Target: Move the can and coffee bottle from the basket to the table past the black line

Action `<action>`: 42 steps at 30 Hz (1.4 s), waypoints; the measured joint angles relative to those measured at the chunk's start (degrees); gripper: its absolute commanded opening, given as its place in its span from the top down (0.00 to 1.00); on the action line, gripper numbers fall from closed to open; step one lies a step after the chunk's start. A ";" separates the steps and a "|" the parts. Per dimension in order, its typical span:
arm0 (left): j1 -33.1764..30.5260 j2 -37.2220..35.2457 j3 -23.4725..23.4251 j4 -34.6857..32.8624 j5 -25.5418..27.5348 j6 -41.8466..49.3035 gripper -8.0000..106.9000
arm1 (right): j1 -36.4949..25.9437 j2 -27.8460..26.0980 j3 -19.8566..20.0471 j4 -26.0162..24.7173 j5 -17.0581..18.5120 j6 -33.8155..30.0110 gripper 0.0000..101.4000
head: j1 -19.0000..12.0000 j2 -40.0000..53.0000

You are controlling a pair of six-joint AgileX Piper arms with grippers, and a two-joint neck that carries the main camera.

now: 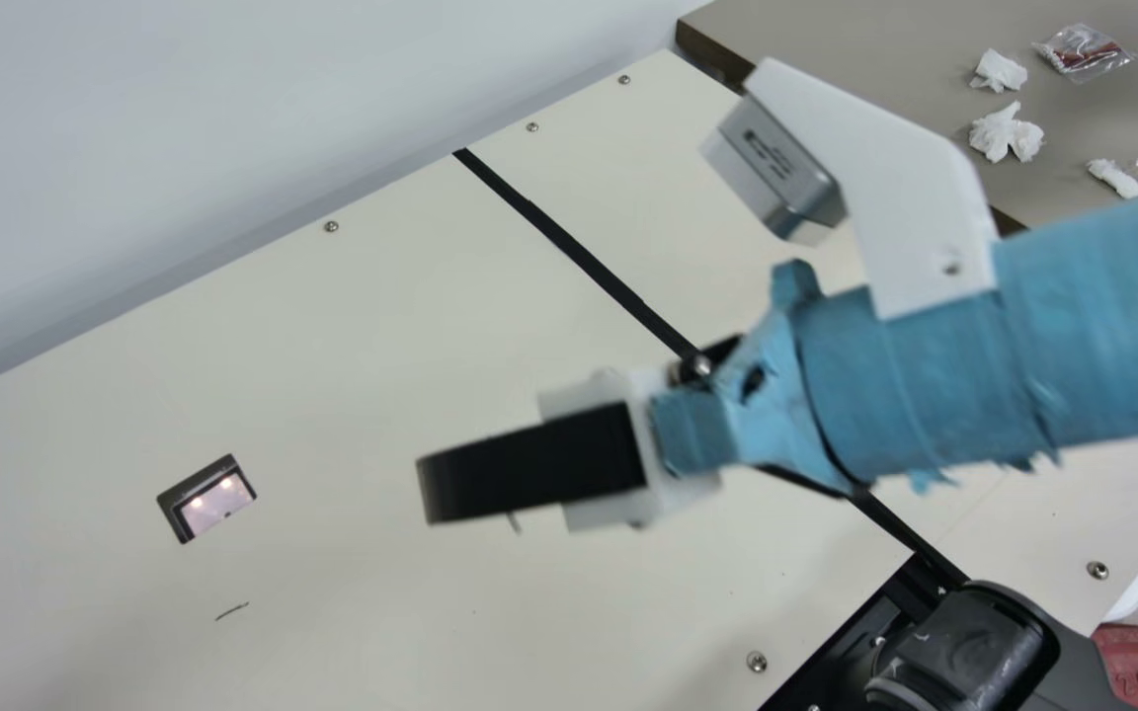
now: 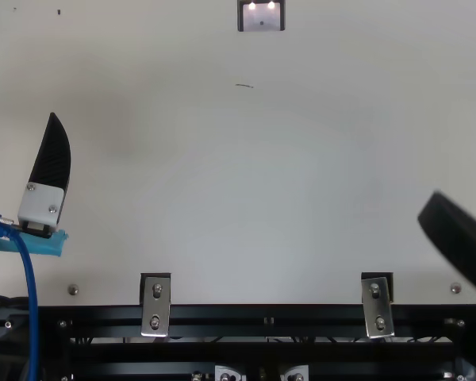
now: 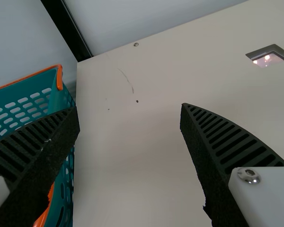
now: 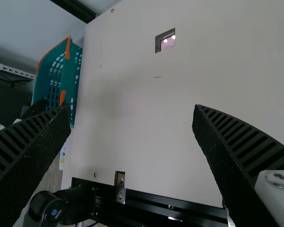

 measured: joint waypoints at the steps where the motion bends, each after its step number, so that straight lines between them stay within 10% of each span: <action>1: 0.00 0.00 0.00 0.00 0.00 0.00 0.15 | 2.30 -1.06 -0.35 -1.35 0.08 2.92 0.00 | 0.00 0.00; 27: 0.00 0.00 0.00 0.00 0.00 0.00 0.15 | 6.57 -2.20 -0.35 -3.69 -0.01 10.82 0.00 | 0.29 0.29; 42: 0.00 0.00 0.00 0.00 0.00 0.00 0.15 | 6.57 -2.20 -0.35 -3.69 -0.05 10.82 0.00 | -1.17 23.75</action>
